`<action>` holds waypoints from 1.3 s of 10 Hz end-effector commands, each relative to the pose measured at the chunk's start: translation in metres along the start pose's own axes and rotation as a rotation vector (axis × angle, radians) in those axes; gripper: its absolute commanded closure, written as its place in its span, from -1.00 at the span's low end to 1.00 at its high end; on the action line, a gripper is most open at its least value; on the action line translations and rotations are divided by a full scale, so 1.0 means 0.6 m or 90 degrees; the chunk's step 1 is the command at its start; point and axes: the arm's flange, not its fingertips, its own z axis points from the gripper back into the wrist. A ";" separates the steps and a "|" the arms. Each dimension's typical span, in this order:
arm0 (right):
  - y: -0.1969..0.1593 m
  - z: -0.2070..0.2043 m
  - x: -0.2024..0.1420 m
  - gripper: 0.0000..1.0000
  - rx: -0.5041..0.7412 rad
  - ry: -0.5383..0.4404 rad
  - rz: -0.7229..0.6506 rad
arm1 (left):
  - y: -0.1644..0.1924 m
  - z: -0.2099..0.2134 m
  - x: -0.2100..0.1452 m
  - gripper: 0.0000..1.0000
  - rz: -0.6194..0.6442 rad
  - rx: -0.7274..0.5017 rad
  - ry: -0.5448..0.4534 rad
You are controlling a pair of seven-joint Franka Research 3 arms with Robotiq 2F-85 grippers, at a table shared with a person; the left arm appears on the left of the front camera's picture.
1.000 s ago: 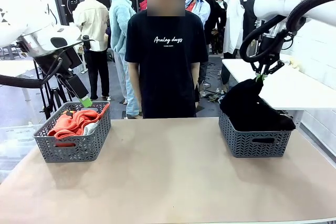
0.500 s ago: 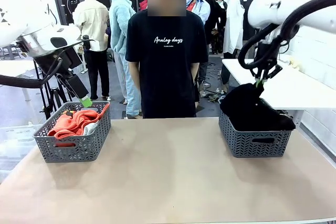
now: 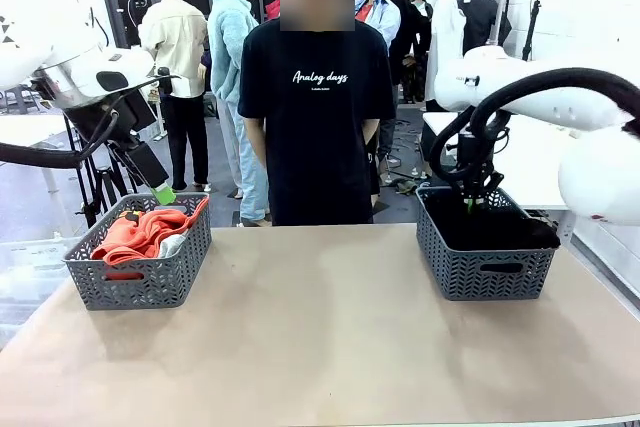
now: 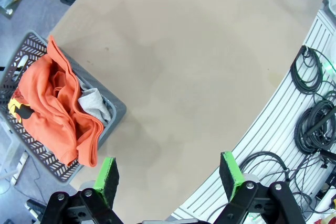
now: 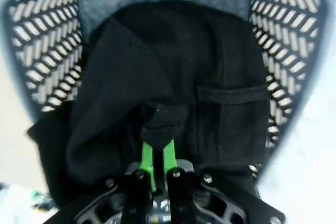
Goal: Sort the tops and bottoms.
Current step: Sort the clothes according to human instructions.
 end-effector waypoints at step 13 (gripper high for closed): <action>-0.049 0.057 -0.046 -1.00 0.046 -0.053 -0.026 | -0.001 0.002 -0.003 -1.00 0.000 -0.001 0.000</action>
